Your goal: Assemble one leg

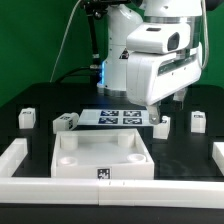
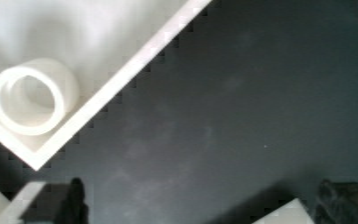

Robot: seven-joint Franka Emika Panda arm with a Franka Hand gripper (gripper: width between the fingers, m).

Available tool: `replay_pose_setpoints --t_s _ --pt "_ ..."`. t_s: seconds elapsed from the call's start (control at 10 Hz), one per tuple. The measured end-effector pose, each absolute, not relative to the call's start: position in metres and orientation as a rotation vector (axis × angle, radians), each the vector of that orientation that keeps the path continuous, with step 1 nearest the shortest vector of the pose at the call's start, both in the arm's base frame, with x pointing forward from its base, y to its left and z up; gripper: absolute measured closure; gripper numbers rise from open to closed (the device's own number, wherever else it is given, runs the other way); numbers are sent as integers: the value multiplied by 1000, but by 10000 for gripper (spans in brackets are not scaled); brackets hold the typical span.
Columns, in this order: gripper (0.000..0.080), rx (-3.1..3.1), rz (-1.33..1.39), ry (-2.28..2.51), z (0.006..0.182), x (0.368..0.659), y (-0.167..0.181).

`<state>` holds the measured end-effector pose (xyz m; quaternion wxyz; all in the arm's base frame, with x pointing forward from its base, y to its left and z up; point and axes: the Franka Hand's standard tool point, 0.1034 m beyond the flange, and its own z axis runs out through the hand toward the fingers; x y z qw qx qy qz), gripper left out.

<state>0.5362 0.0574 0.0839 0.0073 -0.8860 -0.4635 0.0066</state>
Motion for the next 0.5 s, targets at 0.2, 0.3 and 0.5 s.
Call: replay_pose_setpoints --t_s 0.2,0.3,0.5 --pt "150 -2771 21 -1449 84 536 57" --pt "150 -2771 21 -1449 84 536 57" --pt "150 -2771 21 -1449 84 536 57"
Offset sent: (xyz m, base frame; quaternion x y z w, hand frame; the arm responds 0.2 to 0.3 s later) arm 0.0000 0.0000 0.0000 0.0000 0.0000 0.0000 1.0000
